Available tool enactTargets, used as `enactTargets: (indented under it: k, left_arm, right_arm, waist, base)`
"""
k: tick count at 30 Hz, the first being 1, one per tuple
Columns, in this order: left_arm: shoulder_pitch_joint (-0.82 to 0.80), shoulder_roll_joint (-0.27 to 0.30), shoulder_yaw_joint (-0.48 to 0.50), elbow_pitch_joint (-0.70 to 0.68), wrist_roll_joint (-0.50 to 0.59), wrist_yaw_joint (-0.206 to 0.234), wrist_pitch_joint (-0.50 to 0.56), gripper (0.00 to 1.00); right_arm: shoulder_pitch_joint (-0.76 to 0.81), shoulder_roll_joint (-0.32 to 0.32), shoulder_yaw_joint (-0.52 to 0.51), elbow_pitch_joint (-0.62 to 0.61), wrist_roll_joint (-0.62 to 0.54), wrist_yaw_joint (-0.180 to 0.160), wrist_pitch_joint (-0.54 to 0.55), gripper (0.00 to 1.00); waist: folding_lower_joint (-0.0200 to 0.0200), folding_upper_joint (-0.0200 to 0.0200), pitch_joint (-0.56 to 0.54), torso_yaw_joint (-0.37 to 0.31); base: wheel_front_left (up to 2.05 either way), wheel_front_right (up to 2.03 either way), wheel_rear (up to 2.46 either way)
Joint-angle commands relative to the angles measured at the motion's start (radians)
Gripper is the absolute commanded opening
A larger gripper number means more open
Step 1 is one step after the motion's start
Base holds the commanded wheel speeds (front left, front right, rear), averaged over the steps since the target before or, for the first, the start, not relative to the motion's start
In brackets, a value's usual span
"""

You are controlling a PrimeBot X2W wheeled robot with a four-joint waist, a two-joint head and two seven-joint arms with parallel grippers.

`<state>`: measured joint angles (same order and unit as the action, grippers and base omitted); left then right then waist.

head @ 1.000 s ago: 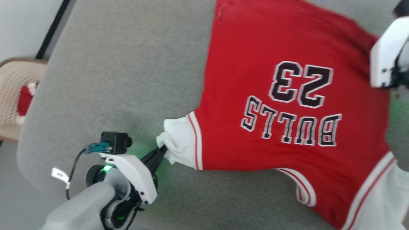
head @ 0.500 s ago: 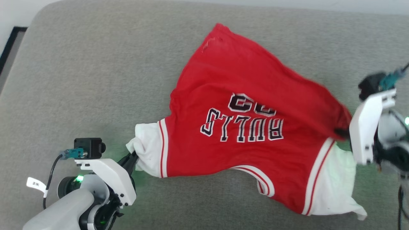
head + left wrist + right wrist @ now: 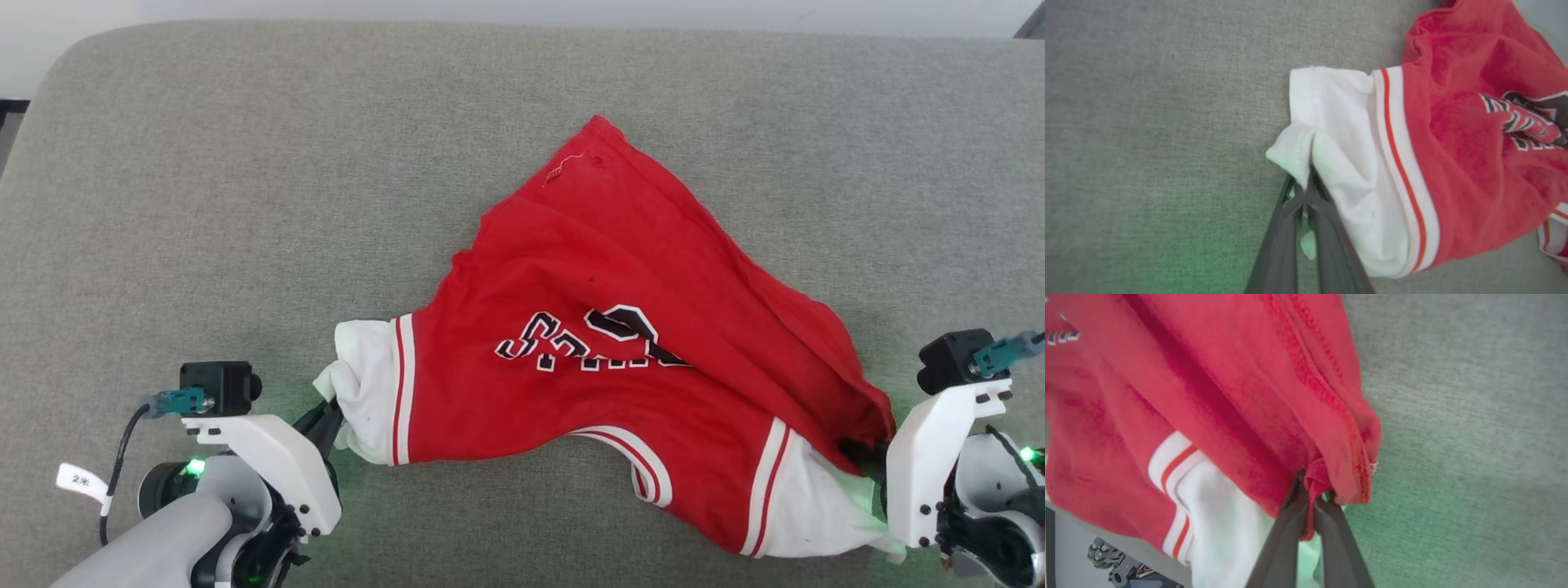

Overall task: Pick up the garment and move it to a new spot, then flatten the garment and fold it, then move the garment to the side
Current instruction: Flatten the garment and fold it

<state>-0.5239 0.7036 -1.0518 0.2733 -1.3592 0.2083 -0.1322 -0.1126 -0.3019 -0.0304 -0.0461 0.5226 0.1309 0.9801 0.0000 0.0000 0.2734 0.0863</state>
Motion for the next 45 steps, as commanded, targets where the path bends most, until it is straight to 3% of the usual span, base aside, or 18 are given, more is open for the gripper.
enactTargets:
  k: [1,7,14,21,27,36,41,45]
  left_arm:
    - [0.019,0.006,0.002,-0.005,-0.004,0.001,-0.005,0.0]
    - [0.028,0.013,0.001,-0.013,-0.005,0.002,-0.008,0.0]
    - [0.037,0.018,0.001,-0.033,-0.007,0.009,-0.014,0.0]
    - [0.019,0.002,-0.005,-0.039,0.004,0.004,-0.007,0.0]
    - [-0.012,-0.038,-0.02,-0.024,0.023,-0.013,0.006,0.0]
    - [-0.072,-0.134,-0.053,0.052,0.049,-0.07,0.033,0.0]
    - [-0.095,-0.189,-0.071,0.112,0.057,-0.109,0.04,0.0]
    - [-0.11,-0.224,-0.074,0.157,0.055,-0.136,0.037,0.0]
  right_arm:
    - [0.009,0.002,0.008,0.023,-0.016,0.0,-0.028,1.0]
    - [0.006,-0.007,-0.006,-0.004,-0.025,0.0,-0.085,1.0]
    - [-0.03,-0.015,-0.046,-0.162,-0.035,0.0,-0.111,1.0]
    - [-0.157,-0.039,0.015,-0.178,-0.077,0.0,-0.208,1.0]
    - [-0.33,-0.064,0.102,0.0,-0.104,0.0,-0.33,1.0]
    - [-0.602,-0.123,0.248,0.383,-0.079,0.0,-0.415,1.0]
    - [-0.721,-0.152,0.343,0.577,-0.058,0.0,-0.401,1.0]
    - [-0.79,-0.159,0.413,0.714,-0.016,0.0,-0.331,1.0]
  waist:
    - [0.0,0.0,-0.003,-0.002]
    - [0.0,0.0,-0.012,-0.004]
    - [0.0,0.0,-0.013,0.011]
    - [0.0,0.0,0.004,0.056]
    - [0.0,0.0,0.029,0.127]
    - [0.0,0.0,0.068,0.262]
    - [0.0,0.0,0.09,0.328]
    - [0.0,0.0,0.106,0.364]
  base:
    - [0.0,0.0,0.0]
    - [0.0,0.0,0.0]
    - [0.0,0.0,0.0]
    - [0.0,0.0,0.0]
    - [0.0,0.0,0.0]
    - [0.0,0.0,0.0]
    - [0.0,0.0,0.0]
    - [0.0,0.0,0.0]
